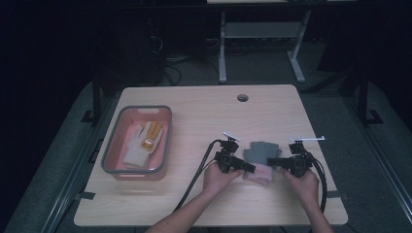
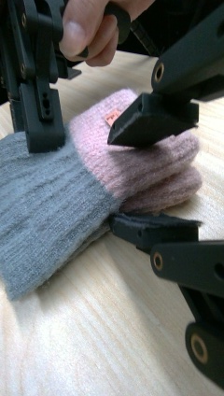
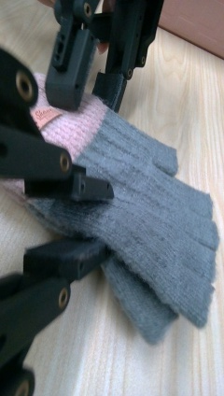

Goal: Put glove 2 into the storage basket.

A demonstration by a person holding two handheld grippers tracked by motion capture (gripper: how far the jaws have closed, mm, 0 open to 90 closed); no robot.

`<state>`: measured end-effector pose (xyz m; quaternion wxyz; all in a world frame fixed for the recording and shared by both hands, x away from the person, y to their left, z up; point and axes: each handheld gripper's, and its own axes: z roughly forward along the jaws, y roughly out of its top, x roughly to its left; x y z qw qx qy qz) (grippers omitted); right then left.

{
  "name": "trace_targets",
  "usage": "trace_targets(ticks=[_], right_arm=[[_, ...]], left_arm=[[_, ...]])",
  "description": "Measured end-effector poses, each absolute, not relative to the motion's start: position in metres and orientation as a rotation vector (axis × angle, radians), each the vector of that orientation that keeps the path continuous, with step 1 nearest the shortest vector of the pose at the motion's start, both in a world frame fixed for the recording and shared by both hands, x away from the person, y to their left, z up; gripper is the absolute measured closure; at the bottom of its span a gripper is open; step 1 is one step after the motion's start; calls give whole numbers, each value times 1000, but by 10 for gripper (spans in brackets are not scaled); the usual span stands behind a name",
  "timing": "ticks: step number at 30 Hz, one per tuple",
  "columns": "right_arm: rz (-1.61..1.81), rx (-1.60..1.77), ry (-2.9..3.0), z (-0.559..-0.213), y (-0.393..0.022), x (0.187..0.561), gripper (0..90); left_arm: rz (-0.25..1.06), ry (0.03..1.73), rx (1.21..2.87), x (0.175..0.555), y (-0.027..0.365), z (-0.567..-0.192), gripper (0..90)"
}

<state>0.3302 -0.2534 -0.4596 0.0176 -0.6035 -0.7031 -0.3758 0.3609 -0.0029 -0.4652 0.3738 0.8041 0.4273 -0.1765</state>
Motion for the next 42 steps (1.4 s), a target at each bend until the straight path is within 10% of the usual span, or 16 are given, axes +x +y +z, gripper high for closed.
trace_targets(ticks=[8,17,42], right_arm=[[-1155,-1902,-2151,-465,-255,330,577],[-1230,-1848,-2083,-470,-254,332,739],[-1293,-1767,-2156,-429,-219,343,745]], left_arm=[[-463,1117,2054,362,-5,-465,466],[-516,1096,2023,365,-2,-468,646],[-436,1067,1954,370,42,-433,655]])
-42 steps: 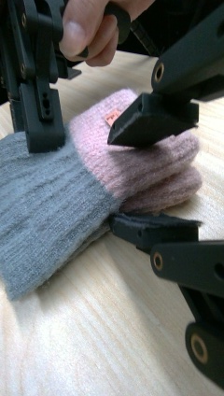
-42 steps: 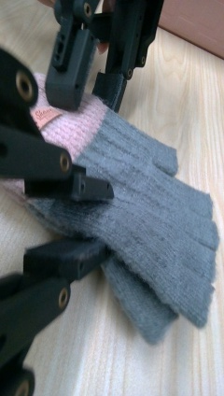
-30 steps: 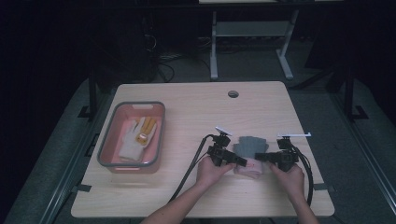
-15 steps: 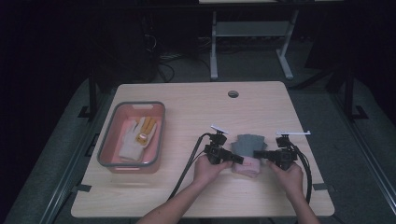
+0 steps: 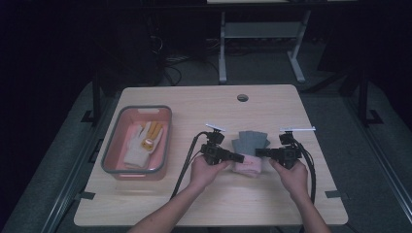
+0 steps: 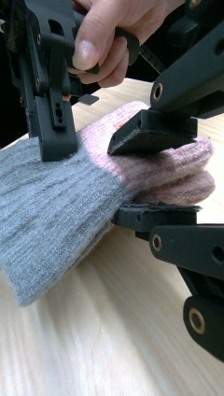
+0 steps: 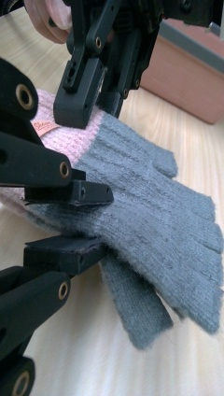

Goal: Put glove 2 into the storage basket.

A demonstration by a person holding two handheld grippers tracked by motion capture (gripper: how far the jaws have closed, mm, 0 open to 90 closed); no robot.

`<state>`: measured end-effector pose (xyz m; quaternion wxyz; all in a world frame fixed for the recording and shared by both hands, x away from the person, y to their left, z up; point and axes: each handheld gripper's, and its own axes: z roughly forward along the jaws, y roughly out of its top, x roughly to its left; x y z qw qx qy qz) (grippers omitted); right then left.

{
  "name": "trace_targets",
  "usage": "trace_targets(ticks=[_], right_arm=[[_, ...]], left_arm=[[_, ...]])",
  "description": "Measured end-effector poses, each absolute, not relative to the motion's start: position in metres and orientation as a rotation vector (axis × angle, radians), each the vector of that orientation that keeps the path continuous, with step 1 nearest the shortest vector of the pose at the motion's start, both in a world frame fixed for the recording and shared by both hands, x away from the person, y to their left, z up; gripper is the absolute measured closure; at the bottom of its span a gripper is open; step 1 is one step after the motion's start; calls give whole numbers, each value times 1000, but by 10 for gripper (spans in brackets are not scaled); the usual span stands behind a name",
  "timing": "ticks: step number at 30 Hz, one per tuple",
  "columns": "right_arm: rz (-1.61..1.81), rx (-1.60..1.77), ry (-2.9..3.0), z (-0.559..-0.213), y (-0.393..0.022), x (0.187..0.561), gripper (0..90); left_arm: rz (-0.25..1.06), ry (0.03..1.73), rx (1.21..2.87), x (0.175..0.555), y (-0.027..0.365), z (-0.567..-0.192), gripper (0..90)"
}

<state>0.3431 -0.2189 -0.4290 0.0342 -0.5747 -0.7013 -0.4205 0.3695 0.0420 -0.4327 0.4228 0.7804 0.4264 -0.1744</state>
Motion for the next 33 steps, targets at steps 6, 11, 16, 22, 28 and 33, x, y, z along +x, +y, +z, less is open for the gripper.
trace_targets(ticks=[6,11,16,22,28,33], right_arm=[[-1311,-1724,-2181,-417,-207,349,744],[-1309,-1706,-2195,-409,-198,351,745],[-1323,-1680,-2194,-404,-191,354,745],[-1314,-1662,-2210,-400,-182,359,745],[-1324,-1635,-2216,-396,-175,362,745],[-1334,-1621,-2207,-390,-168,364,745]], left_arm=[[-411,1058,1936,369,56,-421,655],[-396,1058,1938,368,65,-413,655],[-376,1053,1934,367,72,-408,655],[-365,1055,1933,368,82,-403,655],[-360,1058,1926,369,91,-399,655],[-347,1059,1913,368,99,-393,656]])
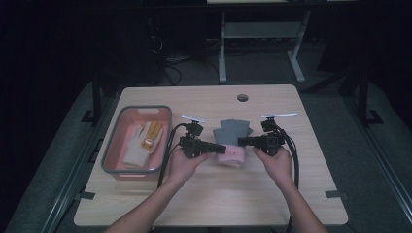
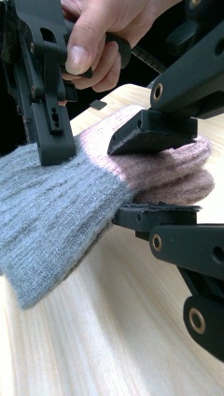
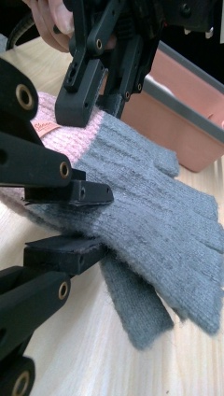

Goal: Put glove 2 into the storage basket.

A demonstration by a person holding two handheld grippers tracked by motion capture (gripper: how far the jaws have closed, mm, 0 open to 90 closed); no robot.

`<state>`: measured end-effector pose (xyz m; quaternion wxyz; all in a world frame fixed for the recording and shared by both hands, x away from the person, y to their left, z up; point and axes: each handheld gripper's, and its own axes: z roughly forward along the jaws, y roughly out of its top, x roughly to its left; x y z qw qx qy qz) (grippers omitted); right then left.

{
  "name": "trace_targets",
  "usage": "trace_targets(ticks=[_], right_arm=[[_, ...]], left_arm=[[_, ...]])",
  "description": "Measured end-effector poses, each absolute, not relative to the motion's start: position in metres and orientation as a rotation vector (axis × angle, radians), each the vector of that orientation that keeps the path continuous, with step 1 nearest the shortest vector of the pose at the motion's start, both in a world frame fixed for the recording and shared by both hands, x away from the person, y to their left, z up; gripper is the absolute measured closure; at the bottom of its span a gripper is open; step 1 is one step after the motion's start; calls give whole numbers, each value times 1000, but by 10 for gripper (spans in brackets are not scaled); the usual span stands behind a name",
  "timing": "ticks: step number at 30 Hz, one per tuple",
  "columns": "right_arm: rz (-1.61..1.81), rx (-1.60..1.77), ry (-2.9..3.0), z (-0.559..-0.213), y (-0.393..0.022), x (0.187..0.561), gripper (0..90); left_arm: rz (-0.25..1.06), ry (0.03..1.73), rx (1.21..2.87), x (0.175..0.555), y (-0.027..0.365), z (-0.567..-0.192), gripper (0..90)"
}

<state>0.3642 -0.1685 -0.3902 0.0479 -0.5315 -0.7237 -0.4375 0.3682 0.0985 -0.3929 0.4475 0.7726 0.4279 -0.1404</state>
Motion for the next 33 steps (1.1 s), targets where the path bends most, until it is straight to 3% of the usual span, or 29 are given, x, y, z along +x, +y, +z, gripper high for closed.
trace_targets(ticks=[33], right_arm=[[-1380,-1482,-2194,-355,-111,383,745]], left_arm=[[-257,1078,1865,364,163,-358,658]])
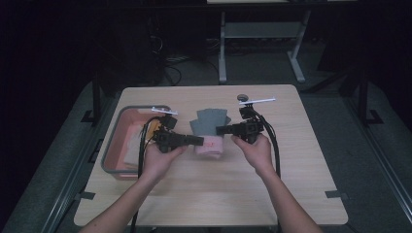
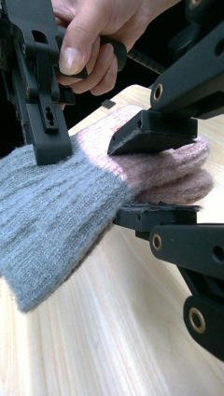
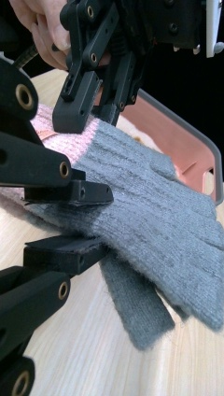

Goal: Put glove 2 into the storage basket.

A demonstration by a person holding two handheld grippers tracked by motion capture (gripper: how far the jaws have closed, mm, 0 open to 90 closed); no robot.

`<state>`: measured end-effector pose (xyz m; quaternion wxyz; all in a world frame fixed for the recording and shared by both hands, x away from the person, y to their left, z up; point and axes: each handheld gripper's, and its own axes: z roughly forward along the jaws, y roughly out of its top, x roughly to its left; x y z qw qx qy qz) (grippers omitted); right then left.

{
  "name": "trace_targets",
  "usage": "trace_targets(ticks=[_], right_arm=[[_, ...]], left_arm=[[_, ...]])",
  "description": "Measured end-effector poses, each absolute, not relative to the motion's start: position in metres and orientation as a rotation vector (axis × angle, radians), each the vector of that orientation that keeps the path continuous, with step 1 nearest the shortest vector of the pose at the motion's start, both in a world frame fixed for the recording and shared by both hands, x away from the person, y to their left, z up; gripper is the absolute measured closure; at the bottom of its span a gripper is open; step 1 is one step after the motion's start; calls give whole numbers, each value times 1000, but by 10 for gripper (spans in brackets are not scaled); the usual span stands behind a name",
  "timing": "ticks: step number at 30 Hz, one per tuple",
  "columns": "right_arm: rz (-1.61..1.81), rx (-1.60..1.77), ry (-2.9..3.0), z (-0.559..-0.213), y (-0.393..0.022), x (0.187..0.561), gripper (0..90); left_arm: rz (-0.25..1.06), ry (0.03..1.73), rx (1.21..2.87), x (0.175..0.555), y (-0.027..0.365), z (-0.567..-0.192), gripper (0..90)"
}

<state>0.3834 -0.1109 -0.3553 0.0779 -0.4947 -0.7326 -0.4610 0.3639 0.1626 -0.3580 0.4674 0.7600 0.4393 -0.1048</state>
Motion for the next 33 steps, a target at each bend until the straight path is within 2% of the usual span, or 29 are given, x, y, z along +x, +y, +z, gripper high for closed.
trace_targets(ticks=[33], right_arm=[[-1386,-1362,-2211,-336,-49,398,745]], left_arm=[[-181,1122,1838,357,224,-335,659]])
